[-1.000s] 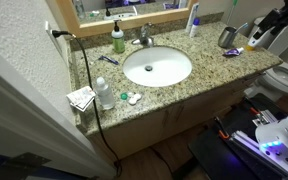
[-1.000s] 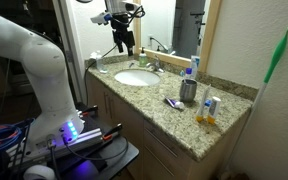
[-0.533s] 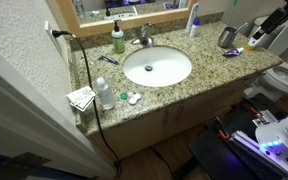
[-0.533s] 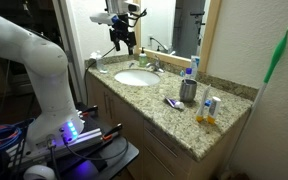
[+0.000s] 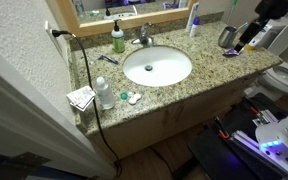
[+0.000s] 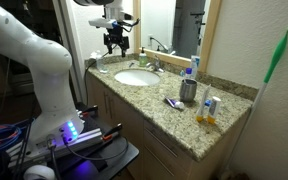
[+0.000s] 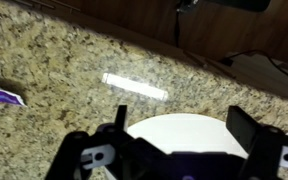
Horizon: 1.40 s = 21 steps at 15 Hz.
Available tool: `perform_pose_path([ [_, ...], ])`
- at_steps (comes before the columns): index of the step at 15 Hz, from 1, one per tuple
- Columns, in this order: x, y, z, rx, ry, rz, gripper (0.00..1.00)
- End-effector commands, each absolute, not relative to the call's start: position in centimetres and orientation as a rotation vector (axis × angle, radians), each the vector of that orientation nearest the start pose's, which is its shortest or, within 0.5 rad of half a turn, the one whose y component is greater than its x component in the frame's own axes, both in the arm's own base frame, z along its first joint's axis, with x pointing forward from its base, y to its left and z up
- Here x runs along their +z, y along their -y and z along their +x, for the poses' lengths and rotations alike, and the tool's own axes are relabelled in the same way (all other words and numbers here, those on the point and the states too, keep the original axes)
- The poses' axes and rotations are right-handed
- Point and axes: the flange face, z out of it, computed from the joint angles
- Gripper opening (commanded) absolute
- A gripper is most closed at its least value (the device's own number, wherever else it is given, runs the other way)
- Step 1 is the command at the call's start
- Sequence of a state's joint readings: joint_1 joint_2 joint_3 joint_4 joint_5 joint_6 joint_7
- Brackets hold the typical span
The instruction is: Close the tap
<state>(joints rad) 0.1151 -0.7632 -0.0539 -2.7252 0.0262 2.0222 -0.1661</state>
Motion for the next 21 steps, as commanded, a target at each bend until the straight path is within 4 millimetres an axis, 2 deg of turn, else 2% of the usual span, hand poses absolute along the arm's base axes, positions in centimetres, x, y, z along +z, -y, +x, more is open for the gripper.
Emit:
perform_pose_path([
  [1, 48.1, -6.8, 37.3, -0.063, 0.327, -3.055, 1.0],
  [2, 46.5, -5.6, 34.2, -0.109, 0.365, -3.063, 1.0],
  [3, 47.3, -6.4, 35.1, -0.121, 0.365, -3.067, 1.0],
  [6, 46.9, -6.2, 34.9, -0.107, 0.358, -3.067, 1.0],
  [7, 46.0, -6.1, 35.1, -0.021, 0.367, -3.058, 1.0],
  [9, 44.4, -6.7, 37.7, 0.1, 0.311, -3.021, 1.0],
  [11, 44.1, -7.8, 41.0, 0.074, 0.217, -2.962, 1.0],
  [15, 46.2, -9.4, 48.5, -0.011, 0.011, -2.907, 1.0],
  [16, 45.6, -8.7, 44.4, -0.005, 0.09, -2.931, 1.0],
  [17, 45.8, -9.0, 45.7, -0.009, 0.08, -2.929, 1.0],
  [18, 45.5, -9.1, 45.9, 0.001, 0.08, -2.93, 1.0],
  [20, 45.5, -9.1, 45.4, 0.003, 0.083, -2.931, 1.0],
  [21, 44.4, -8.8, 45.4, 0.057, 0.068, -2.935, 1.0],
])
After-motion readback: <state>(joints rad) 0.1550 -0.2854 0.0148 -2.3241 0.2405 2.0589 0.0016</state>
